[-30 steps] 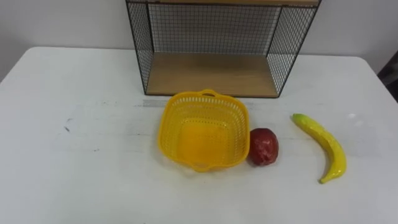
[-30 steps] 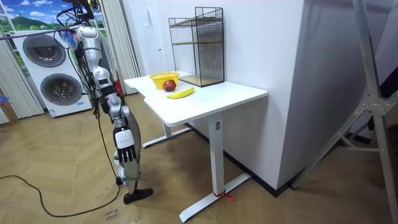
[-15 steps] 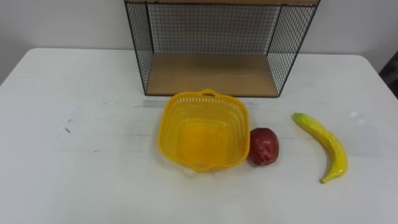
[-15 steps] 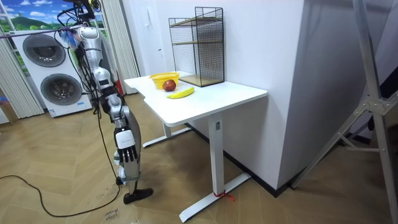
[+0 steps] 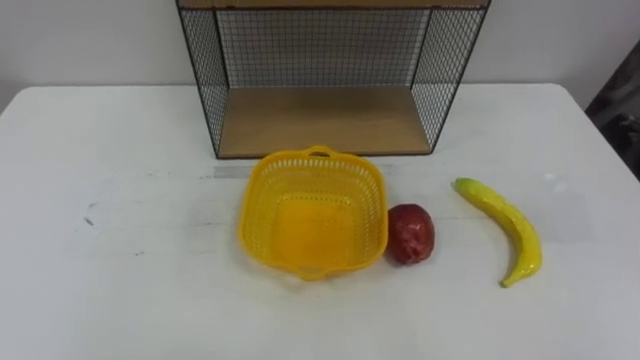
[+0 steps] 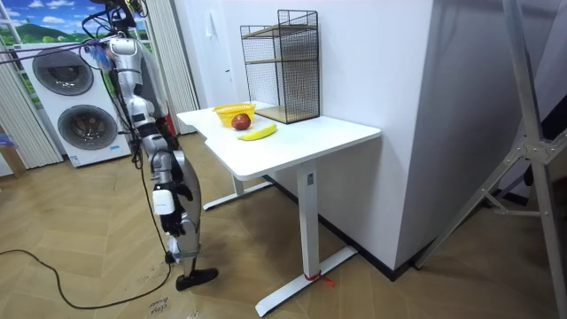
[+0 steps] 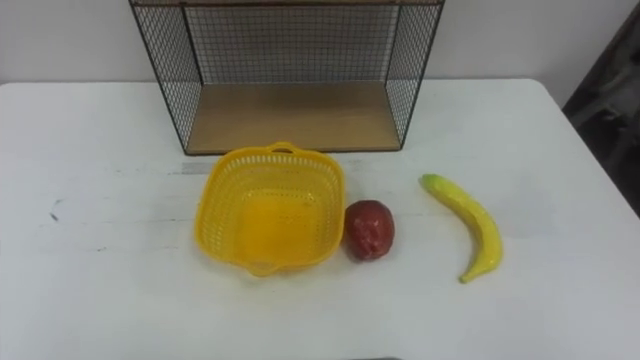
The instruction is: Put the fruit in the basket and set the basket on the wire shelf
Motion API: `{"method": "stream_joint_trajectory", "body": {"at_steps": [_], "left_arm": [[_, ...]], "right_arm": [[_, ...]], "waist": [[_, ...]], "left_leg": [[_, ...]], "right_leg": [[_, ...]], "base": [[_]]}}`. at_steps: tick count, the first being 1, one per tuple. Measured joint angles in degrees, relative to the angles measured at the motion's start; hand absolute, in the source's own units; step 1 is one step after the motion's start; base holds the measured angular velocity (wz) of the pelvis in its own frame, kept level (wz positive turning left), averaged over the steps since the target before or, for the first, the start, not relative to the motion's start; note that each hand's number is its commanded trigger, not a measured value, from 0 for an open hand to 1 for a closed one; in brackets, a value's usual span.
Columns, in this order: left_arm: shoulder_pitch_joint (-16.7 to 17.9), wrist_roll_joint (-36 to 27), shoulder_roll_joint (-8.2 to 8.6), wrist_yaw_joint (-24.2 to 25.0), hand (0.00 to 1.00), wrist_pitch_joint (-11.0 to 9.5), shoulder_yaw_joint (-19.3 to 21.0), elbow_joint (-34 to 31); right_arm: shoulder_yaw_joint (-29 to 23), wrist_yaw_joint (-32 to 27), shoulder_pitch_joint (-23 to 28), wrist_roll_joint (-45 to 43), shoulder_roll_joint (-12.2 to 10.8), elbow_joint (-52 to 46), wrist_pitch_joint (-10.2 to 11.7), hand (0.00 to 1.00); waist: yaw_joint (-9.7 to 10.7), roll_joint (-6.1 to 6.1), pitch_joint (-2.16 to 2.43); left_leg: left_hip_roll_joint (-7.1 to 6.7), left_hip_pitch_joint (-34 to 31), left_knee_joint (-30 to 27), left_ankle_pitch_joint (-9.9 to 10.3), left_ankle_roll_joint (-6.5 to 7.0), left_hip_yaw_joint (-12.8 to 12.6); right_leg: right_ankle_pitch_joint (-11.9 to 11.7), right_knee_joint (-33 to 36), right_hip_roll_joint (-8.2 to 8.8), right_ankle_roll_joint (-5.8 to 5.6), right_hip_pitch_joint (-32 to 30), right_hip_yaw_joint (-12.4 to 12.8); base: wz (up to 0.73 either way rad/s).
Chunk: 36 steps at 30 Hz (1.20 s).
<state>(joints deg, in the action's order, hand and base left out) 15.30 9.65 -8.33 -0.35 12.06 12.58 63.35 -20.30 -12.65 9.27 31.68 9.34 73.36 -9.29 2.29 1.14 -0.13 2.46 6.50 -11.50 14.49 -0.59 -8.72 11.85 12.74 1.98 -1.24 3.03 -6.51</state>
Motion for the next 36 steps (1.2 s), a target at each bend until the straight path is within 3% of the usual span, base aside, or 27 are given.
{"method": "stream_joint_trajectory", "body": {"at_steps": [3,8,10,15,20,22,25,33,36], "left_arm": [[0.01,-0.02,-0.21,-0.81,0.0,-0.84,1.56,0.19],[1.6,-0.55,-0.4,-1.82,0.0,-1.76,3.19,-1.41],[1.87,-0.35,-0.42,-2.99,0.0,-2.31,4.38,-1.72],[2.69,-0.67,-0.65,-4.51,0.0,-4.2,4.81,-2.82],[2.68,-1.09,-1.37,-4.79,0.0,-5.72,4.19,-4.04],[2.48,-0.99,-1.33,-5.2,0.0,-6.73,3.99,-5.49],[2.26,-0.76,-1.39,-5.75,0.0,-7.52,3.9,-5.68],[2.41,-0.38,-1.7,-5.68,0.0,-8.95,1.9,-5.08],[2.17,-0.18,-1.8,-5.5,0.0,-9.73,1.45,-4.14]], "right_arm": [[-4.45,-3.86,-0.41,9.59,0.09,-0.53,0.76,0.0],[-10.84,-10.66,-0.52,23.16,0.31,-3.19,1.98,0.0],[-13.92,-14.28,-1.52,27.99,1.11,-5.04,3.47,0.0],[-17.29,-22.15,-3.62,30.25,3.45,-11.64,7.28,0.0],[-19.23,-32.43,-3.95,26.12,4.29,-26.0,10.4,0.0],[-19.17,-36.49,-4.25,22.11,4.54,-35.13,12.19,0.0],[-19.1,-41.68,-4.81,14.7,5.25,-44.03,14.05,0.0],[-15.76,-44.39,-4.51,-5.85,5.43,-68.73,16.37,0.0],[-13.35,-43.65,-4.5,-7.91,5.61,-73.6,17.1,0.0]], "waist": [[0.65,0.04,0.02],[1.11,0.8,0.45],[1.38,0.97,0.59],[2.4,1.16,0.53],[2.48,1.65,0.59],[2.7,1.87,0.25],[2.49,1.95,0.09],[1.89,1.71,-0.04],[1.72,1.63,0.1]], "left_leg": [[0.0,0.0,0.01,0.02,-0.01,-0.07],[0.0,-0.13,-0.15,0.02,0.0,-0.36],[-0.02,-0.94,-0.49,0.02,0.0,-0.52],[-0.03,-1.18,-0.74,0.01,0.01,-0.5],[-0.12,-2.04,-1.24,0.0,0.02,-0.44],[-0.21,-3.62,-1.79,-0.07,0.08,-0.29],[-0.21,-4.64,-2.03,-0.08,0.08,-0.08],[-0.19,-5.29,-1.5,-0.1,0.05,0.02],[-0.18,-5.24,-1.17,-0.1,0.05,0.03]], "right_leg": [[0.18,-0.01,-0.01,0.03,-0.15,0.2],[0.29,0.92,0.05,0.06,-0.53,0.24],[0.43,1.25,0.09,0.08,-1.61,0.45],[0.45,1.63,0.14,0.1,-1.93,0.48],[0.74,2.68,0.29,0.1,-2.97,0.49],[0.79,3.37,0.44,0.14,-4.18,0.36],[0.74,3.31,0.45,0.16,-5.01,0.23],[0.6,3.13,0.29,0.23,-6.37,0.23],[0.58,3.1,0.27,0.23,-6.12,0.23]], "base": [[0.0],[-0.02],[-0.05],[0.0],[0.0],[0.04],[0.03],[-0.01],[0.0]]}}
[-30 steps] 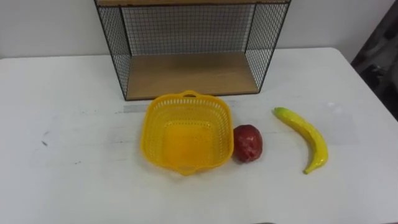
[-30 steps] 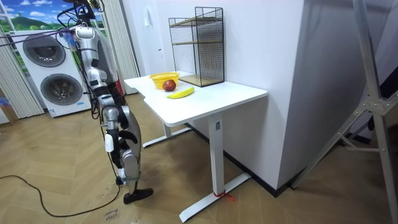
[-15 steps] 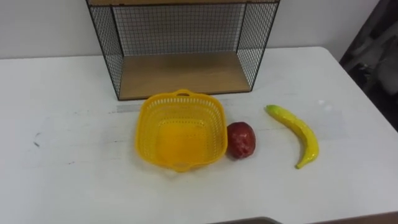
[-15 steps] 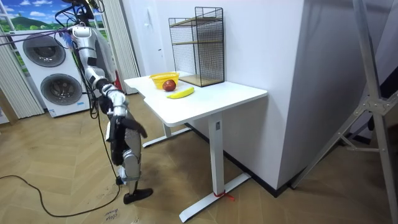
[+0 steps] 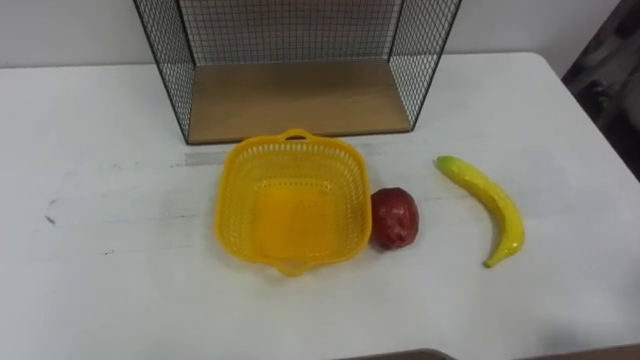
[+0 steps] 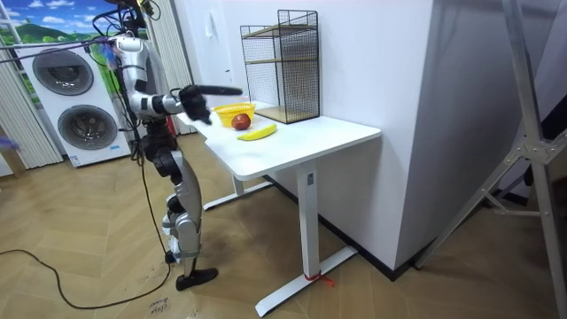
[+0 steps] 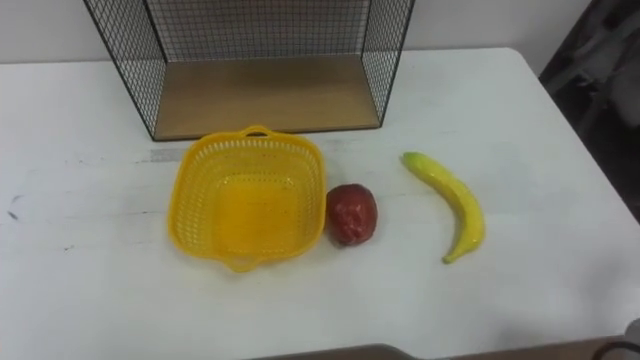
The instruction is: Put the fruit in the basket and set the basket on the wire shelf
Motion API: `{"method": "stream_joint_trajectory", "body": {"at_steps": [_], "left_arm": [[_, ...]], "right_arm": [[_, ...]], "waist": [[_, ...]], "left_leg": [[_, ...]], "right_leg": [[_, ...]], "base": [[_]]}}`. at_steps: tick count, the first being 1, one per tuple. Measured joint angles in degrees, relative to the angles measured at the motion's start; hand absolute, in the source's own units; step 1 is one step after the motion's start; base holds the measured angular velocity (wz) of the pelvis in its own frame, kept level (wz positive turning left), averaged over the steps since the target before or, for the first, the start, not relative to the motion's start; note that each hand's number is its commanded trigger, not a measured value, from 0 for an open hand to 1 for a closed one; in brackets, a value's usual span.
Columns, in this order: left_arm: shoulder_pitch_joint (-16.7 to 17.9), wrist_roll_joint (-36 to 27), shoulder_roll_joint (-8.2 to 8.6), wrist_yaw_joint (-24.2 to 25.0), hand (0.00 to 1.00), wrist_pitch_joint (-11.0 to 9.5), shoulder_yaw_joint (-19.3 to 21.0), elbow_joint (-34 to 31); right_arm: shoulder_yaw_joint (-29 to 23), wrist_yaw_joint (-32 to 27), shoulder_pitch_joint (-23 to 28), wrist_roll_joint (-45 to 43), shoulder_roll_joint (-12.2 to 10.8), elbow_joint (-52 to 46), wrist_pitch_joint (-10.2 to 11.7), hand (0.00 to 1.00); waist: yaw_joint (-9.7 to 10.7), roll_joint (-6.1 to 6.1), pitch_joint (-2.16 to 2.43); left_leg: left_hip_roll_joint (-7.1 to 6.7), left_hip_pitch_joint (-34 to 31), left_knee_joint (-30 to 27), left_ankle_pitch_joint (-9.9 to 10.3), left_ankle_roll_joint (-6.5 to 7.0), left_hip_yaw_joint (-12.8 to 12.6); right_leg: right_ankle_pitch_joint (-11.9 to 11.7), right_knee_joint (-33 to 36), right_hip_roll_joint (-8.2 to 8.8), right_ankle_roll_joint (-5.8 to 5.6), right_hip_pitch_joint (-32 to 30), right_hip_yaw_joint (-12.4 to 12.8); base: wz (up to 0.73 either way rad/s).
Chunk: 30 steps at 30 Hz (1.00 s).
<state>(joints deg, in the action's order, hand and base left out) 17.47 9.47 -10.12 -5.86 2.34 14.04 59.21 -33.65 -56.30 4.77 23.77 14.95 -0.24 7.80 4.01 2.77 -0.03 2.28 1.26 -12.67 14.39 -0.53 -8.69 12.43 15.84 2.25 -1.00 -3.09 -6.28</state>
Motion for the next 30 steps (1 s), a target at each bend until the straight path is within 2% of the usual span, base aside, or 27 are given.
{"method": "stream_joint_trajectory", "body": {"at_steps": [5,8,13,16,19,23,26,30], "left_arm": [[-0.17,0.06,-0.05,0.33,0.0,-0.22,-1.33,0.63],[-0.46,0.06,0.0,0.46,0.0,-1.15,-2.38,0.6],[-0.4,1.36,0.08,3.17,0.0,-1.21,-2.89,0.51],[-0.37,1.71,0.16,3.19,0.0,-1.21,-2.98,0.5],[-0.21,2.05,0.16,3.2,0.0,-1.12,-3.04,0.42],[-0.02,2.51,0.16,3.19,0.0,-1.1,-3.33,0.28],[-0.18,2.51,0.15,3.19,0.0,-1.16,-3.33,0.29],[-0.16,2.53,0.15,3.23,0.0,-1.16,-3.33,0.34]], "right_arm": [[3.85,4.8,0.11,-1.83,0.03,-3.42,0.24,0.0],[6.32,9.33,-0.03,-1.79,0.22,-4.76,0.3,0.0],[10.09,20.89,-0.15,-2.17,0.8,-9.94,0.3,0.0],[12.31,27.8,-0.15,-3.02,1.75,-9.91,0.02,0.0],[12.92,33.99,-0.15,-3.04,1.76,-9.53,-0.42,0.0],[15.66,40.41,-0.12,-3.16,1.87,-9.18,-1.31,0.0],[17.96,46.18,-0.1,-3.3,2.1,-9.16,-1.79,0.0],[19.09,50.35,-0.1,-4.85,2.11,-9.14,-2.15,0.0]], "waist": [[-0.61,0.33,-0.14],[-1.26,0.37,-0.12],[-1.91,-0.56,-0.17],[-2.29,-0.83,-0.23],[-2.72,-0.91,-0.23],[-2.82,-0.63,-0.25],[-2.86,-0.21,-0.12],[-3.15,0.37,0.11]], "left_leg": [[0.05,-0.05,0.02,0.0,0.0,-0.01],[0.1,-0.02,0.02,0.0,0.0,-0.01],[0.24,0.15,0.01,0.0,0.0,-0.07],[0.34,0.38,-0.07,0.0,0.0,-0.06],[0.35,0.31,-0.15,0.0,0.01,0.01],[0.41,-0.02,-0.51,0.0,0.01,0.0],[0.45,-0.08,-0.81,0.0,0.01,-0.01],[0.46,-0.03,-0.88,0.0,0.01,-0.02]], "right_leg": [[-0.12,-0.15,0.0,0.02,-0.03,-0.12],[-0.17,-0.22,-0.02,0.08,0.05,-0.21],[-0.62,-0.43,-0.17,0.13,0.24,0.12],[-1.0,-0.88,-0.26,0.13,0.72,0.14],[-1.24,-1.07,-0.27,0.09,1.03,0.06],[-1.29,-0.98,-0.27,0.13,0.91,0.01],[-1.31,-0.99,-0.3,0.17,0.92,0.02],[-1.33,-1.03,-0.3,0.17,0.98,0.0]], "base": [[0.0],[0.0],[-0.02],[-0.02],[0.01],[0.0],[0.0],[0.0]]}}
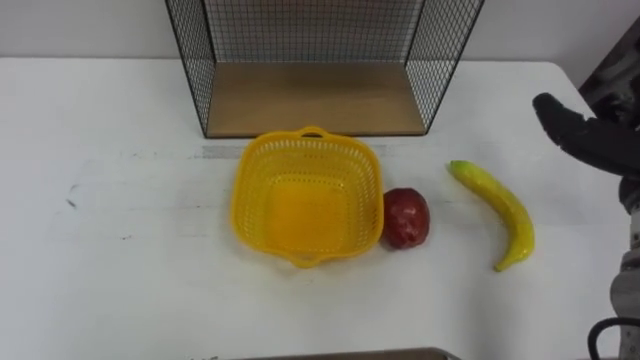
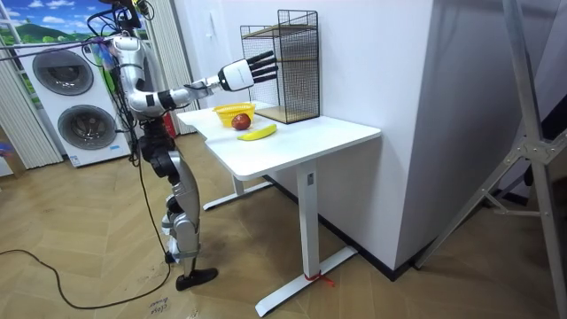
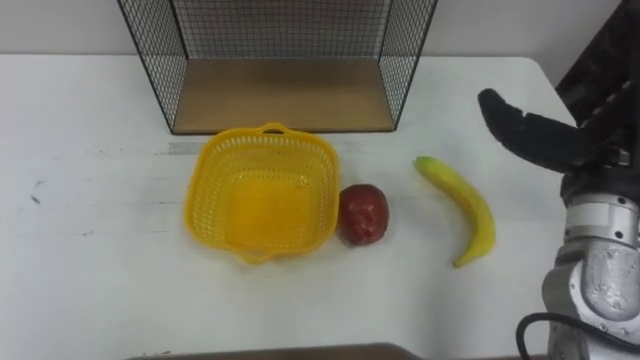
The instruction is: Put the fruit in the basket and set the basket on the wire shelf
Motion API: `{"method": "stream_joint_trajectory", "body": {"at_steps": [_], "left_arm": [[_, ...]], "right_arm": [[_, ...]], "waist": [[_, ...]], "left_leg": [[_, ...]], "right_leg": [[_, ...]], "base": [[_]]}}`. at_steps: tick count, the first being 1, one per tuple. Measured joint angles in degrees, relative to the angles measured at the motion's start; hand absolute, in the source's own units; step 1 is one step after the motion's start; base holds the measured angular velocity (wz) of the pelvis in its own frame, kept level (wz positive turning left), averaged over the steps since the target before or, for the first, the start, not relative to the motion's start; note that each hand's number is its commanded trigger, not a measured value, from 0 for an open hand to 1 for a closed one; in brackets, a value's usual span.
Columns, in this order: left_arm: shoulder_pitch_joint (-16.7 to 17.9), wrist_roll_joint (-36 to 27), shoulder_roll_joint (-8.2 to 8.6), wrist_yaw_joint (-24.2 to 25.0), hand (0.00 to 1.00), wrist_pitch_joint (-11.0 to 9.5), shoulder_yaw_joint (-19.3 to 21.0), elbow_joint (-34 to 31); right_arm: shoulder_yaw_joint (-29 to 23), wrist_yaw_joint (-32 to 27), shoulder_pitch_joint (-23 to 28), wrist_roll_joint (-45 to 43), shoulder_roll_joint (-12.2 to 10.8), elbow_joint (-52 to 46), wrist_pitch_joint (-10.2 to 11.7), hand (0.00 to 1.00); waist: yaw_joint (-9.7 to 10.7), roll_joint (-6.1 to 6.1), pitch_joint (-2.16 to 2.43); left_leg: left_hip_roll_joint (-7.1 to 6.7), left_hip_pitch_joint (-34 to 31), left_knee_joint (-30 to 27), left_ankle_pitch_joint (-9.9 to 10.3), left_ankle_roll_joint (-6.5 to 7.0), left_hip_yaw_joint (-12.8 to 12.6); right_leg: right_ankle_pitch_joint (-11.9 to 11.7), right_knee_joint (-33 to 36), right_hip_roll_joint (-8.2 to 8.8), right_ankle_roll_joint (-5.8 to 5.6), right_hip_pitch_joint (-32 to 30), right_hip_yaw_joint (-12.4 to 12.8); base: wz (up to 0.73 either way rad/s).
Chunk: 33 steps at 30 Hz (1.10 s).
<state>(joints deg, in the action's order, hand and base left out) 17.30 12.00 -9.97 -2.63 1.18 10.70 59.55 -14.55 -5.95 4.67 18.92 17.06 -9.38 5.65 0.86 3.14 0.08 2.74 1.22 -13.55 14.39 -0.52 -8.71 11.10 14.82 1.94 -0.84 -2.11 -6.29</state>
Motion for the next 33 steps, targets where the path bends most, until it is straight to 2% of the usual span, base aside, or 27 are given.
{"method": "stream_joint_trajectory", "body": {"at_steps": [4,7,18,25,33], "left_arm": [[0.01,0.01,-0.02,1.12,0.0,-0.29,0.09,-0.01],[0.0,0.01,-0.03,1.67,0.0,-0.45,0.09,-0.01],[0.04,0.03,-0.2,2.16,0.0,-0.74,0.06,0.05],[-0.01,-0.05,-1.02,3.63,0.0,-0.74,0.28,0.17],[-0.01,-0.05,-1.67,4.43,0.0,-0.75,0.3,0.19]], "right_arm": [[-0.02,4.07,-0.01,-3.36,0.04,-0.02,-0.1,0.0],[-0.02,6.15,0.0,-3.89,0.05,-0.02,-0.1,0.0],[-0.14,11.21,0.76,-8.47,0.13,-0.12,-0.46,0.0],[-0.17,15.55,2.24,-10.55,0.26,-0.5,-2.01,0.0],[-0.32,19.55,4.59,-10.62,0.34,-0.57,-2.17,0.0]], "waist": [[-0.32,0.13,0.09],[-0.3,-0.04,-0.05],[1.3,0.11,0.04],[1.34,0.79,0.39],[1.75,0.76,0.26]], "left_leg": [[0.05,0.15,-0.05,0.0,0.0,-0.01],[0.09,0.39,-0.05,0.0,0.0,-0.01],[0.22,-0.68,-0.27,0.01,-0.02,-0.01],[0.51,-0.57,-0.35,0.01,-0.04,-0.56],[0.55,-0.41,-0.3,0.02,-0.04,-0.79]], "right_leg": [[-0.06,-0.01,-0.02,0.02,0.27,-0.06],[-0.08,-0.05,-0.03,0.05,0.67,-0.17],[-0.18,-0.02,-0.03,0.19,-0.07,-0.74],[-0.36,-0.33,-0.31,0.27,-0.02,-0.37],[-0.63,-0.18,-0.36,0.36,-0.05,-0.19]], "base": [[0.0],[0.0],[0.02],[-0.02],[0.0]]}}
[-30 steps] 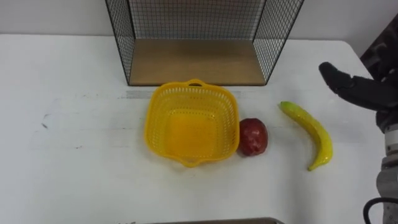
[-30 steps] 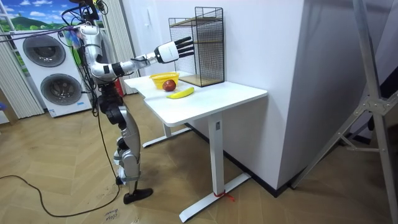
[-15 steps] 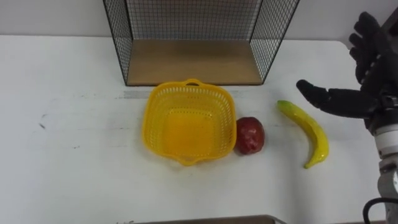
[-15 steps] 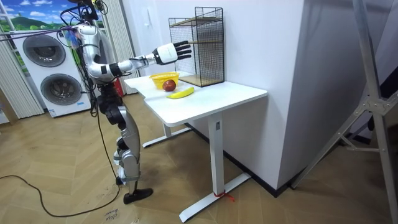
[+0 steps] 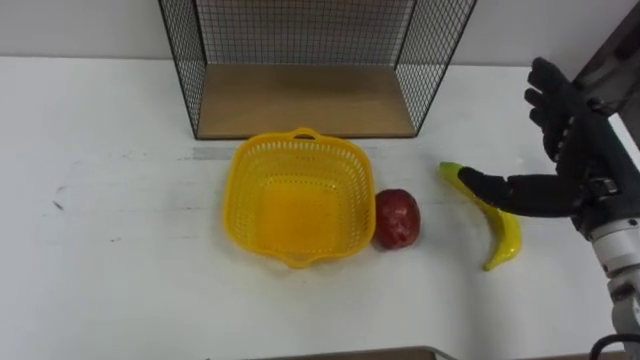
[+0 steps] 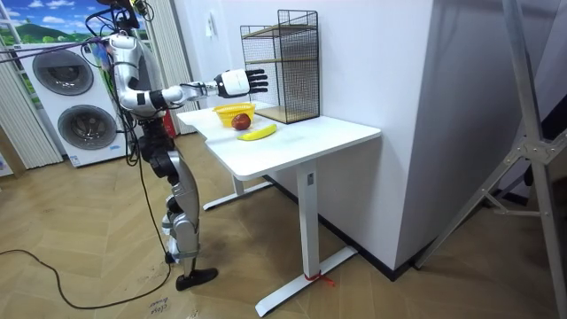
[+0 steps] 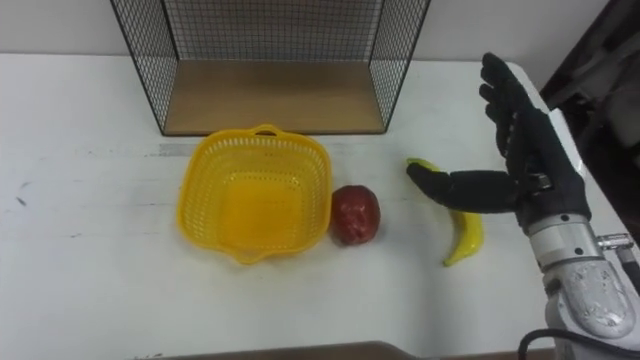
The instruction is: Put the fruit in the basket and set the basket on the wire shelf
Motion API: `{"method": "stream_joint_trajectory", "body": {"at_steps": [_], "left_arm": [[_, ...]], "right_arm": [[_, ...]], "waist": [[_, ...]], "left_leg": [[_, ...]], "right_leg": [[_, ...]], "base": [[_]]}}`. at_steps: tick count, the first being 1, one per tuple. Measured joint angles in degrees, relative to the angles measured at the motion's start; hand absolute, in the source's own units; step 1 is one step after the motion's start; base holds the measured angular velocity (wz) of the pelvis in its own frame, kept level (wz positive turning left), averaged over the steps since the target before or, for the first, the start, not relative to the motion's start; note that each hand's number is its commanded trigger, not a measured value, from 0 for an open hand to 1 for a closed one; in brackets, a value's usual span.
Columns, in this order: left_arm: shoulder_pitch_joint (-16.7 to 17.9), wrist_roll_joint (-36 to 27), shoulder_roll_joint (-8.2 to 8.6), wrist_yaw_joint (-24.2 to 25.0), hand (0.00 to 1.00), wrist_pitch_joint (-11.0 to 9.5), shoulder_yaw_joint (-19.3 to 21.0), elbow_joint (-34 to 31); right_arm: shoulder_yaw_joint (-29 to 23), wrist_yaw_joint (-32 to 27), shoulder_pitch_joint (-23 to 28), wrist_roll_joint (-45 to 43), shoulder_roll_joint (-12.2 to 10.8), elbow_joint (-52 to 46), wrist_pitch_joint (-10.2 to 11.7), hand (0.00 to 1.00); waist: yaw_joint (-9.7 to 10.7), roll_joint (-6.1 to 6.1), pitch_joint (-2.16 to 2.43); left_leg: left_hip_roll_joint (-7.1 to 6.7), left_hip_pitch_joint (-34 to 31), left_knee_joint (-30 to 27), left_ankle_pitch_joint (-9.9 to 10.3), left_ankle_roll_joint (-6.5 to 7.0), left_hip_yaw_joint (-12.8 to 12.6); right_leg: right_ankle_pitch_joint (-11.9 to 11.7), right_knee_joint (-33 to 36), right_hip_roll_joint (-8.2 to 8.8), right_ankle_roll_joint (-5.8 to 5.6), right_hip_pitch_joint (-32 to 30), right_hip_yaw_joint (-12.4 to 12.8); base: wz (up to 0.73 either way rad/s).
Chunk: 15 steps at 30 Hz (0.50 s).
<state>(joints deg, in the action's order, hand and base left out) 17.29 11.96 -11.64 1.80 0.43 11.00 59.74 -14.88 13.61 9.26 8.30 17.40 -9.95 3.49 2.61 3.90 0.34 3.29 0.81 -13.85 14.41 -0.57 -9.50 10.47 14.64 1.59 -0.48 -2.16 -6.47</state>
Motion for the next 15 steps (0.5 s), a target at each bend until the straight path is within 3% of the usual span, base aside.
{"method": "stream_joint_trajectory", "body": {"at_steps": [15], "left_arm": [[-1.17,0.03,-0.6,-0.01,0.0,0.0,-0.74,0.04]], "right_arm": [[0.38,6.21,1.44,-5.31,0.0,0.02,-2.2,0.0]], "waist": [[-0.25,0.81,-0.51]], "left_leg": [[-0.03,-0.13,0.18,0.01,0.0,-0.04]], "right_leg": [[-0.21,0.09,-0.1,0.02,-0.52,0.39]], "base": [[0.0]]}}
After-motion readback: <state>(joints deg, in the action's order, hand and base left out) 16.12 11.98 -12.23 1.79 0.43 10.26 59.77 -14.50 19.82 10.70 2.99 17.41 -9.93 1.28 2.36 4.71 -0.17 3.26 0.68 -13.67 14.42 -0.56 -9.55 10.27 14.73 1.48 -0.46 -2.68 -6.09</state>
